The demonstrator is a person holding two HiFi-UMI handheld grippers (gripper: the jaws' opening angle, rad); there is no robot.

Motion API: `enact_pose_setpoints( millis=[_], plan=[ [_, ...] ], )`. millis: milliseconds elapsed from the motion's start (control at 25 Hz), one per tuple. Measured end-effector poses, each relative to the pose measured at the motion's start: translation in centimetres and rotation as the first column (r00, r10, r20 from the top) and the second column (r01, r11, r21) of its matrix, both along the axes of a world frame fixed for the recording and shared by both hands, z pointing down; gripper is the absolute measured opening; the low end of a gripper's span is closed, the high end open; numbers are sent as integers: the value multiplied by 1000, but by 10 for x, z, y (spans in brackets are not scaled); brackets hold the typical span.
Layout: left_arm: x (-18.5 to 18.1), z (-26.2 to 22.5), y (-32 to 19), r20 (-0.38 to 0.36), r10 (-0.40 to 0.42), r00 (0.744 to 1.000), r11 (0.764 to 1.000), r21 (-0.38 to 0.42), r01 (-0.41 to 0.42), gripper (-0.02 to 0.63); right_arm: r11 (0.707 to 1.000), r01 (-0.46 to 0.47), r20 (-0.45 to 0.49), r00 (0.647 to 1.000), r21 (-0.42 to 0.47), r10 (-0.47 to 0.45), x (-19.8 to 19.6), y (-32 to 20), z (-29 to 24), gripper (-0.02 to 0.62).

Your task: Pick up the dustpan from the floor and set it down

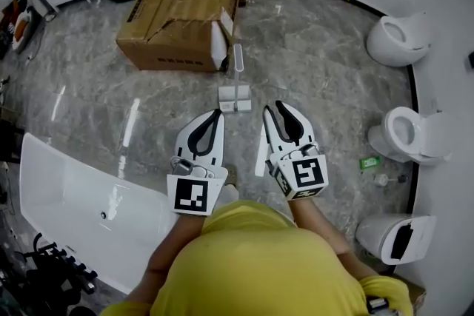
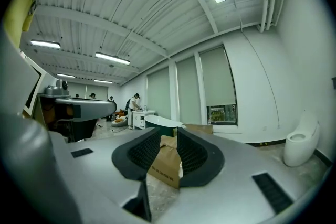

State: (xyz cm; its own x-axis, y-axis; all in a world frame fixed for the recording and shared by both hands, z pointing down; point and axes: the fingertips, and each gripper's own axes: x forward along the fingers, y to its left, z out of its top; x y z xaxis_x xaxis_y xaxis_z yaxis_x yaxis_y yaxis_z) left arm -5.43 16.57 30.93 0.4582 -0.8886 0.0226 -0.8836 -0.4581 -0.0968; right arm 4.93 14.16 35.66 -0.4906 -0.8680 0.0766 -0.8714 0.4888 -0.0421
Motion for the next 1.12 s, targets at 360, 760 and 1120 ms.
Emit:
enact_pose_setpoints(
  millis=[360, 760, 1120],
  plan=[
    [-31, 11, -66, -32, 42, 999, 998, -45, -43, -2, 997, -66, -21, 998, -27, 66, -19, -59, 10, 112],
    [-35, 23, -110, -46, 57, 997, 995, -78, -61, -2, 995, -64, -36, 997, -78, 61, -25, -100, 30, 112],
    [-21, 32, -176, -45, 44, 998, 995, -92, -48, -2, 992, 18, -36, 999, -121, -22, -24, -175, 54, 115]
  ],
)
